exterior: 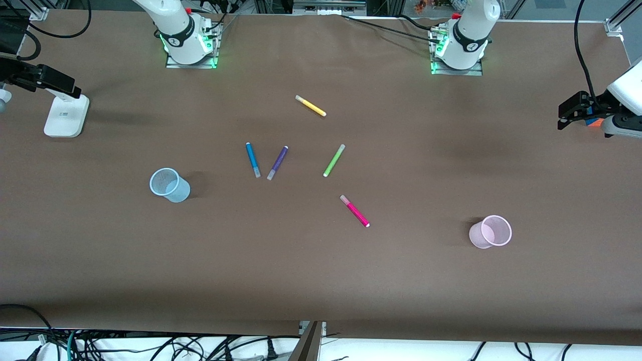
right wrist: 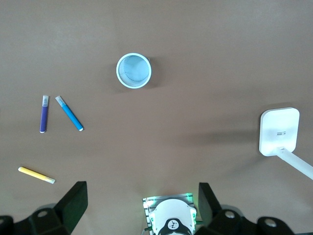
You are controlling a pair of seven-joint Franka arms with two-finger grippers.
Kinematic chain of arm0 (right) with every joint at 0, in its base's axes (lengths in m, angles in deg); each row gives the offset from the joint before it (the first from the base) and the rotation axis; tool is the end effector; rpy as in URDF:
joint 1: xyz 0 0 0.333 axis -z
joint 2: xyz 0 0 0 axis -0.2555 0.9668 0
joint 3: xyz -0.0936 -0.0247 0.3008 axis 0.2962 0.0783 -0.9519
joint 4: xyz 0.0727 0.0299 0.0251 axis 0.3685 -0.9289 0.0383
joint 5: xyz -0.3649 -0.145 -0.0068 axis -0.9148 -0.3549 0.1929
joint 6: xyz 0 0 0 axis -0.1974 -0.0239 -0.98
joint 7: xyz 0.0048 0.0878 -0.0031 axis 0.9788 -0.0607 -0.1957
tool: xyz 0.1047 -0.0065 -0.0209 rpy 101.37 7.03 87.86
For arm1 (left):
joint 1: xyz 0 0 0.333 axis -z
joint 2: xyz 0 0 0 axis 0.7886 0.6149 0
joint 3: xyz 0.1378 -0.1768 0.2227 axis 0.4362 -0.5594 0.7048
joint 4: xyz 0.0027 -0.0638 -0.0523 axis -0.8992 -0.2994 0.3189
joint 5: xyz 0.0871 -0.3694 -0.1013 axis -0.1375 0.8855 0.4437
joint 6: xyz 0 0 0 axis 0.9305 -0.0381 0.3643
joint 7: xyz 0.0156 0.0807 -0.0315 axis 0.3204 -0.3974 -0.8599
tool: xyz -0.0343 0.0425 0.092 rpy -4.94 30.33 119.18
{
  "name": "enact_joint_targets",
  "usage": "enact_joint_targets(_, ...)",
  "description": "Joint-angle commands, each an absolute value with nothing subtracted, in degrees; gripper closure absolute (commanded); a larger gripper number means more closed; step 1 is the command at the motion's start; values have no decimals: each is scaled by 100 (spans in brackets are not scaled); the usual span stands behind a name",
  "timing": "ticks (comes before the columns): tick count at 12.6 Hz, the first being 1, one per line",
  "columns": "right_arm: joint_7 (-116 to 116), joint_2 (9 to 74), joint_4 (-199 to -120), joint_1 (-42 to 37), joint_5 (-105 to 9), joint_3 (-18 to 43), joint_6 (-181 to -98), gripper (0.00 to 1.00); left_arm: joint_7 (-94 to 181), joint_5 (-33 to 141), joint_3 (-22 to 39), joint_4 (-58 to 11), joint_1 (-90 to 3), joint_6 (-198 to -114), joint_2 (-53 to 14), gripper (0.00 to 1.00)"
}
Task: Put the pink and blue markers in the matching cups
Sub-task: 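Move the right gripper out from rest toward the blue marker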
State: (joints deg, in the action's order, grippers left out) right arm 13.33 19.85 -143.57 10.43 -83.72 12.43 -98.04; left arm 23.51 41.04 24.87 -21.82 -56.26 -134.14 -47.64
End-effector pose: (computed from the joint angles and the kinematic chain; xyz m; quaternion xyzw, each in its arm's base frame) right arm 0.5343 -0.0044 0.6441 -0.9927 0.0771 0.0932 0.0029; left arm 0.5460 0.0286 0.5918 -0.9943 0.1014 0.0060 0.0331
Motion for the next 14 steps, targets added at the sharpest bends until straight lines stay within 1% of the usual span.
enact_joint_targets(1,1275,1986,-14325,1076,-8459,1192,-9828,0,2408,4035,2443,-2081,-5645,-13397,-4712,0)
enact_joint_targets(6,1310,2144,-14325,1058,-8442,1166,-9854,0,2399,4035,2452,-2072,-5662,-13415,-4677,0)
enact_joint_targets(8,1319,2529,-14316,910,-8451,1157,-9863,0,2408,4035,2452,-2037,-5662,-13415,-4659,0)
enact_joint_targets(9,1293,2618,-14325,857,-8451,1149,-9959,0,2408,4035,2452,-2002,-5662,-13415,-4624,0)
enact_joint_targets(12,1293,3320,-14325,436,-8407,1148,-10178,0,2408,4035,2452,-1932,-5706,-13441,-4519,0)
enact_joint_targets(14,1293,3777,-14368,85,-8372,1148,-10739,0,2408,4035,2452,-1879,-5706,-13441,-4475,0)
